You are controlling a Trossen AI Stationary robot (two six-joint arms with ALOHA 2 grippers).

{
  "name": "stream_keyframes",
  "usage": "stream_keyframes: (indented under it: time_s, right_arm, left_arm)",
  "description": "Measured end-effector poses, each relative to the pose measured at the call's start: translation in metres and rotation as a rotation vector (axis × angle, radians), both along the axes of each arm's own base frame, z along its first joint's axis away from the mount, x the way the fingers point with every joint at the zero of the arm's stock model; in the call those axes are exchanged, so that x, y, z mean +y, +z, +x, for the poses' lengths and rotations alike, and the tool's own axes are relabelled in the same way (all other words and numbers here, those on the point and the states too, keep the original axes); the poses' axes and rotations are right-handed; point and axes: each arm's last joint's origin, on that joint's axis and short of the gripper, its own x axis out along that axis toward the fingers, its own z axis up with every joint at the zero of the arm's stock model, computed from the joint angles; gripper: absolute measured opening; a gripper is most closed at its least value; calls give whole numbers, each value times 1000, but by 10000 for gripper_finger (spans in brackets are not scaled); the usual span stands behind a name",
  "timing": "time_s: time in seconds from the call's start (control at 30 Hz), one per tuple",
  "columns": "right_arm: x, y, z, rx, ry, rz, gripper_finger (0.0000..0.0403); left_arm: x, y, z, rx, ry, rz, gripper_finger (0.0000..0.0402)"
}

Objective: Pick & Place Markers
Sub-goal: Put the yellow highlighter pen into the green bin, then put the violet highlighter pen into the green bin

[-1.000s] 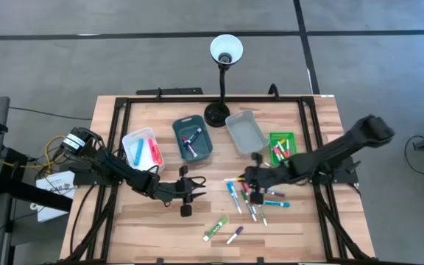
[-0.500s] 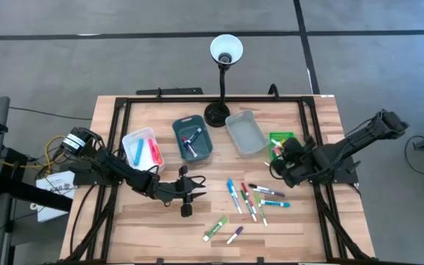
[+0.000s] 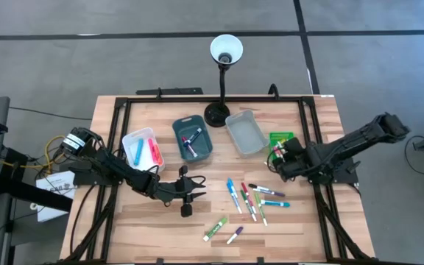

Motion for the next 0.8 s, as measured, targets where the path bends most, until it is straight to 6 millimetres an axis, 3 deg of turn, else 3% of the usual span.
stream_keyframes:
  time_s: [0.37,0.57,0.8]
  right_arm:
    - [-4,0,1,5,-5,-15,108]
    - [9,3,22,-109,247,31,137]
    - [36,38,51,-360,518,76,157]
  left_arm:
    - [0,0,0,0,0,0,104]
    - [0,0,0,0,0,0,104]
    - [0,0,0,0,0,0,104]
